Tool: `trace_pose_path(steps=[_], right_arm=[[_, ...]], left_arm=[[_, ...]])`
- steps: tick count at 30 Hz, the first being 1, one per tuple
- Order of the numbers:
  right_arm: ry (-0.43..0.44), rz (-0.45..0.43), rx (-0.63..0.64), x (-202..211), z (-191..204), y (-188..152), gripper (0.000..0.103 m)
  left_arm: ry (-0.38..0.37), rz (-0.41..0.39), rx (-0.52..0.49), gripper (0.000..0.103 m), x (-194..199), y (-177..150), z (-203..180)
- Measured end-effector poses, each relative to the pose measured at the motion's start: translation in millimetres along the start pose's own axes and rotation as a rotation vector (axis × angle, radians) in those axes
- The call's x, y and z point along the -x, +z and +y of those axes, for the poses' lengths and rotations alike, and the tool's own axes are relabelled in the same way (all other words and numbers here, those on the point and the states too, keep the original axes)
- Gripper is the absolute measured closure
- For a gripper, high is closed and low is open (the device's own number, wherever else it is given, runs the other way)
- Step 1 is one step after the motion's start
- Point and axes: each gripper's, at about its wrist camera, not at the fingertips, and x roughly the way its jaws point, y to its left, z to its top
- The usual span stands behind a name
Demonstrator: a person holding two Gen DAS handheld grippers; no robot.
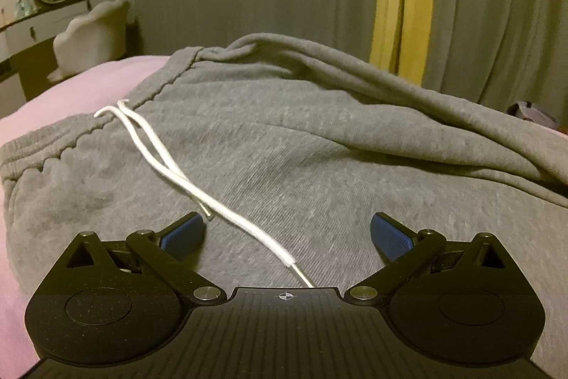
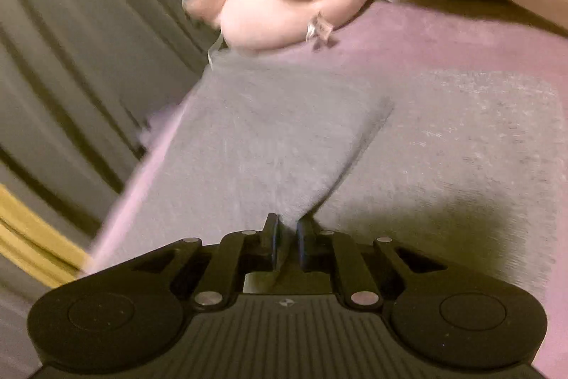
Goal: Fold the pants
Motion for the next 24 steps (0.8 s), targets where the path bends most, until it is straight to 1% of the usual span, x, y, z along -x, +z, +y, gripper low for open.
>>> trace_pose_path(steps=[1, 2, 3, 4, 5, 6, 7, 8, 9, 10, 11, 12, 13, 15, 18, 19, 20, 21, 22, 24], right_arm=[[0.007, -0.027, 0.016, 2, 3, 4, 0.085], [0.038, -0.060, 0.019, 4, 3, 7, 0.070], [0.068, -0.075, 0.007, 2, 1, 7, 0.059], [0.076, -0.067, -0.009, -2, -2, 6, 0.057], [0.081, -0.042, -0.031, -10, -7, 4, 0.057], [0.095, -0.043, -0.050, -15, -11, 2, 0.059], [0.107, -0.069, -0.052, -16, -12, 1, 0.060], [0.111, -0.067, -0.045, -16, -11, 1, 0.063], [0.126, -0.057, -0.041, -17, -8, 3, 0.073], [0.152, -0.042, -0.052, -20, -8, 6, 0.078], [0.166, -0.026, -0.065, -23, -9, 8, 0.080], [0.171, -0.013, -0.076, -28, -10, 10, 0.081], [0.177, -0.008, -0.087, -32, -12, 12, 0.081], [0.186, -0.010, -0.101, -34, -14, 13, 0.081], [0.194, -0.022, -0.088, -33, -10, 12, 0.081], [0.192, -0.025, -0.079, -34, -9, 12, 0.081], [0.191, -0.027, -0.073, -36, -8, 13, 0.081], [0.192, -0.029, -0.069, -35, -7, 10, 0.081], [0.191, -0.031, -0.068, -37, -7, 11, 0.081], [0.195, -0.031, -0.074, -40, -7, 13, 0.081]], left_arm=[[-0.001, 0.001, -0.006, 0.000, 1, 2, 0], [0.004, -0.003, -0.007, 0.000, 3, 5, 0], [0.009, -0.019, -0.002, 0.000, 6, 8, 1], [0.009, -0.038, 0.006, 0.000, 10, 10, 3], [0.006, -0.053, 0.011, 0.000, 14, 14, 5], [0.003, -0.070, 0.016, 0.000, 19, 19, 7], [-0.001, -0.086, 0.019, 0.000, 22, 25, 9], [-0.006, -0.103, 0.022, 0.000, 24, 33, 12], [-0.014, -0.121, 0.026, 0.000, 24, 42, 14], [-0.025, -0.132, 0.033, 0.000, 22, 51, 16], [-0.039, -0.134, 0.043, 0.000, 17, 63, 19], [-0.051, -0.129, 0.060, 0.000, 9, 77, 21], [-0.060, -0.117, 0.086, 0.000, -1, 94, 23], [-0.119, -0.058, 0.148, 0.000, -26, 127, 27], [-0.177, 0.013, 0.245, 0.000, -70, 172, 32], [-0.175, 0.032, 0.269, 0.004, -82, 183, 32], [-0.174, 0.053, 0.287, 0.014, -95, 192, 33], [-0.180, 0.082, 0.300, 0.018, -108, 199, 32], [-0.180, 0.129, 0.312, 0.021, -123, 204, 31], [-0.165, 0.203, 0.312, 0.024, -144, 206, 28]])
